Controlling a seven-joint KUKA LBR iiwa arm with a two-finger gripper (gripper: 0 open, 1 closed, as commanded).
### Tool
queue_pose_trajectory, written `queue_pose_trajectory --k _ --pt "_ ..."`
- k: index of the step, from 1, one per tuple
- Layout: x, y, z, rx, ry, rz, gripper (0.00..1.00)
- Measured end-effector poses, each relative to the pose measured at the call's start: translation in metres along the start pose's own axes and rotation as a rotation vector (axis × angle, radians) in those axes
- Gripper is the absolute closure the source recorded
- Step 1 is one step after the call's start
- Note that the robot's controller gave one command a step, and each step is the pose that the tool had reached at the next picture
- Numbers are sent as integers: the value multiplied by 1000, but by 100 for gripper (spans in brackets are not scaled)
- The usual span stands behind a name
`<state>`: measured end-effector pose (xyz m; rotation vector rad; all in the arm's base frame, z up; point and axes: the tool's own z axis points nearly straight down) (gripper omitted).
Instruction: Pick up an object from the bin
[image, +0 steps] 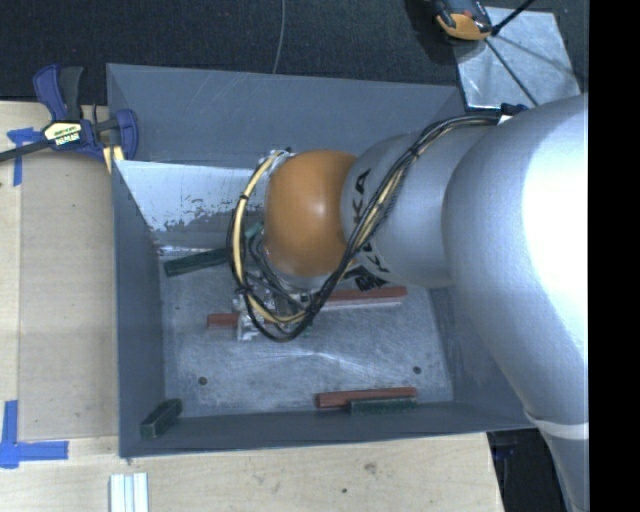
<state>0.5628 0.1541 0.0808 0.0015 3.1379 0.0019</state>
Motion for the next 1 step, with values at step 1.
queue_pose_trajectory --k 1 --pt "12 0 -161 0 -4 -14 100"
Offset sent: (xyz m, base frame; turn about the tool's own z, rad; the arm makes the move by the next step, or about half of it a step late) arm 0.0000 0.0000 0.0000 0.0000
